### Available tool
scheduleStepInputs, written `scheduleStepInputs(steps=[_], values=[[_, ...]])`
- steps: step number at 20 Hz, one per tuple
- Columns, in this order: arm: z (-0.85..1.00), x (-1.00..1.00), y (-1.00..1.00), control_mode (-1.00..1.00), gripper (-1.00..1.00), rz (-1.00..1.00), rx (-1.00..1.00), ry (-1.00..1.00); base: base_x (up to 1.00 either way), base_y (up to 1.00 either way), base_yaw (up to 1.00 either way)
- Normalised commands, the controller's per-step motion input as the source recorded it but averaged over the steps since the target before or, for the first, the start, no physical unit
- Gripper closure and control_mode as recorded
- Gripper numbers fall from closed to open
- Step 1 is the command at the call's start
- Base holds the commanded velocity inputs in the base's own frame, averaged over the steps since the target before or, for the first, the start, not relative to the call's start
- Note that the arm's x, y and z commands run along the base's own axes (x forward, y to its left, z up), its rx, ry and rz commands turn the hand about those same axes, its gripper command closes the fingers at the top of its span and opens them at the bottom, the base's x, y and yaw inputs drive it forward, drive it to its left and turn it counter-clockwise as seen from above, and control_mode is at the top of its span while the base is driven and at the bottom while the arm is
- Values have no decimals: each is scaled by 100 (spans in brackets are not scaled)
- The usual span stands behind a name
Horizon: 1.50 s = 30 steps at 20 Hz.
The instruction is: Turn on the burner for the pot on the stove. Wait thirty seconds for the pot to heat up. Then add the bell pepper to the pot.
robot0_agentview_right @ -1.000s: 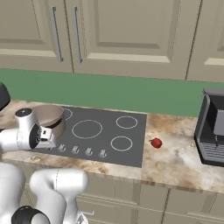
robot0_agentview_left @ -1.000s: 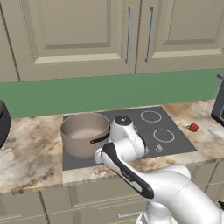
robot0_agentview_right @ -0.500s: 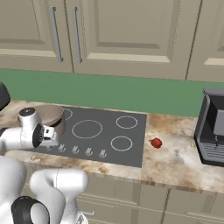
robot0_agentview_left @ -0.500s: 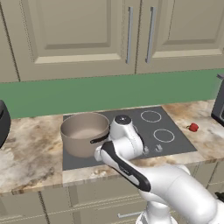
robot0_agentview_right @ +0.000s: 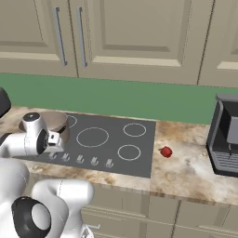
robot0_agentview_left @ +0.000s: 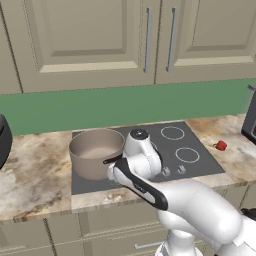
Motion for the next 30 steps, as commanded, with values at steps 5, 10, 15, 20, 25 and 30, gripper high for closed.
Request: scheduleStepInputs(steps=[5,10,15,20,25,30], values=[[-2,8,0,-100,-100,0,2,-2,0,0,0],[-5,1,0,-100,-100,0,3,-1,0,0,0],[-19,0,1,-100,-100,0,0,0,0,0,0],[-19,2,0,-100,-100,0,0,0,0,0,0],[-10,8,0,-100,-100,0,0,0,0,0,0],[-3,12,0,-100,-100,0,0,0,0,0,0]])
